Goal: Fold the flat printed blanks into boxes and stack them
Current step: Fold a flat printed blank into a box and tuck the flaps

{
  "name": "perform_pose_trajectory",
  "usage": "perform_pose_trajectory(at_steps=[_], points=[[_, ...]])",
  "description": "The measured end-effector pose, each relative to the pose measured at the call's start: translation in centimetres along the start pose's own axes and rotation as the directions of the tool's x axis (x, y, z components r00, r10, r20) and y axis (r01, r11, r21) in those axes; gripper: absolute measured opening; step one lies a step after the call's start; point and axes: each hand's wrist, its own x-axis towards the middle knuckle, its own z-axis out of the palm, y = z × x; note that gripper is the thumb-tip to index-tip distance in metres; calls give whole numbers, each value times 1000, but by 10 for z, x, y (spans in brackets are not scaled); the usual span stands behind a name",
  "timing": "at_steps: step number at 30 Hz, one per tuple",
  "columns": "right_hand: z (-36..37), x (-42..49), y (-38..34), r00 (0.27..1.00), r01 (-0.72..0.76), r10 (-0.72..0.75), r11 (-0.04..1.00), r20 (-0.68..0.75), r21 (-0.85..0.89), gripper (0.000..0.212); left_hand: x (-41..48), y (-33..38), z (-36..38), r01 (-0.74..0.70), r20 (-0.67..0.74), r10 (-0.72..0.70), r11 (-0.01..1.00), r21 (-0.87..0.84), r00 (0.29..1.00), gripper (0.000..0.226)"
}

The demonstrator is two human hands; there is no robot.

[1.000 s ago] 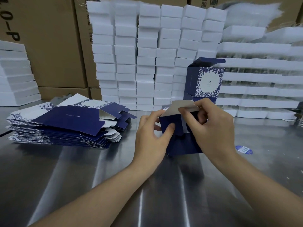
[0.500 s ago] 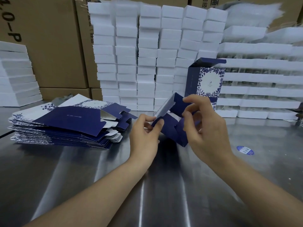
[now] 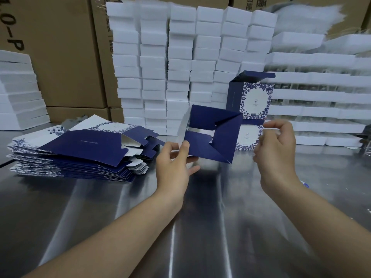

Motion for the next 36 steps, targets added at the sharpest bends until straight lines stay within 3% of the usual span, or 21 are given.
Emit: perform_pose_trajectory(at_steps=[5, 9, 14, 19, 24, 28, 32, 36], points=[[-1, 2, 1, 968, -249, 251, 963, -11, 106, 31, -4, 6, 5, -34, 21, 35, 998, -60, 999, 28], [5, -8, 6, 912, -393, 387, 919, 139, 19, 37, -6, 7, 8, -28, 14, 29, 996, -83, 999, 22], [13, -22, 17, 781, -494, 499, 861, 376, -118, 35, -1, 10, 3, 7, -39, -12, 993, -119, 999, 15], [13, -30, 19, 722, -527, 501, 845, 477, -89, 27, -1, 12, 5, 15, -87, -26, 991, -133, 996, 27], [14, -41, 14, 712, -401, 436, 896, 550, -192, 25, -4, 9, 6, 26, -60, -33, 993, -112, 998, 23], [19, -50, 9, 705, -261, 318, 948, 634, -184, 28, -7, 0, 7, -34, -37, 35, 999, 36, 999, 26], [24, -54, 5, 710, -419, 393, 903, 584, -98, 51, -13, 1, 9, -137, 34, 134, 983, 123, 990, 25], [24, -49, 5, 767, -499, 431, 867, 475, 18, 35, -18, 2, 11, -163, 126, 143, 973, 166, 982, 13]])
